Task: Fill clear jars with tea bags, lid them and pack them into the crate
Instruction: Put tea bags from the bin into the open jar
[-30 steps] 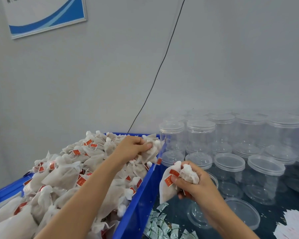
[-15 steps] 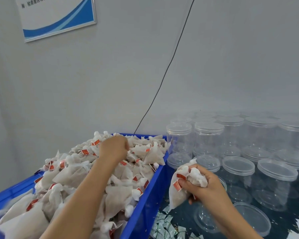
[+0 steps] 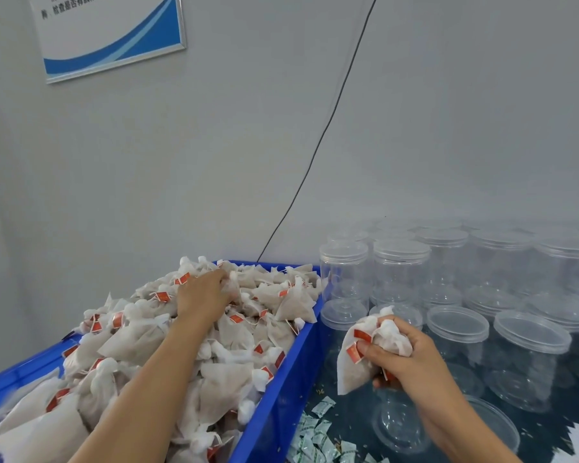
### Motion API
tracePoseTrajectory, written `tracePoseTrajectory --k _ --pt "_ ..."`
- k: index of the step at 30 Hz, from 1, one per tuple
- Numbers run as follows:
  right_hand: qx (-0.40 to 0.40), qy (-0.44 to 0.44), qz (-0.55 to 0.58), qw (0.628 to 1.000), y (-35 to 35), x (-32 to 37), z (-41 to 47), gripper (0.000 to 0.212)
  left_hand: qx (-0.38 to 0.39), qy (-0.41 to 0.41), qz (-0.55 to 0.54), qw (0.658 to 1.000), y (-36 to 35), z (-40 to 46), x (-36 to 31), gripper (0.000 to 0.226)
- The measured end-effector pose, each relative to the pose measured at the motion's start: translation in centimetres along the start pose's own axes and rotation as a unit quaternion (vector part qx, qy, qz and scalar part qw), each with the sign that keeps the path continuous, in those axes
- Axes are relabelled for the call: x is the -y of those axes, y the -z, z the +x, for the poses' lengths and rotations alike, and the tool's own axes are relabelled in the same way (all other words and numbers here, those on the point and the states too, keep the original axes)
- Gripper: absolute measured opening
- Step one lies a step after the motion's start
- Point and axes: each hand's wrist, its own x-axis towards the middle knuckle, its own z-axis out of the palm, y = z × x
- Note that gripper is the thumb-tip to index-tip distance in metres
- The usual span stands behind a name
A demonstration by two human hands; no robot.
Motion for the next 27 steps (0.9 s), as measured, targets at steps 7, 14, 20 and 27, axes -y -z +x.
tracePoseTrajectory --k 7,14,20,27 --pt "0.003 0.008 -0.004 1.000 1.4 0.9 0.3 0.019 -0.160 0.025 -0.131 0.978 1.0 -0.4 -1.4 0.010" --pt "-0.032 0.050 -0.020 0.998 6.4 4.4 0.6 0.033 -0.022 -0.080 -0.451 0.889 3.2 -3.8 -11.0 0.009" --pt "-0.096 0.044 -0.039 0.994 9.6 5.3 0.7 0.024 0.141 -0.161 -0.411 0.886 -1.3 -7.2 -16.7 0.006" --pt "-0.105 0.023 -0.071 0.992 10.2 4.8 1.0 0.034 0.144 -0.191 -0.328 0.914 -4.9 -8.3 -17.2 0.014"
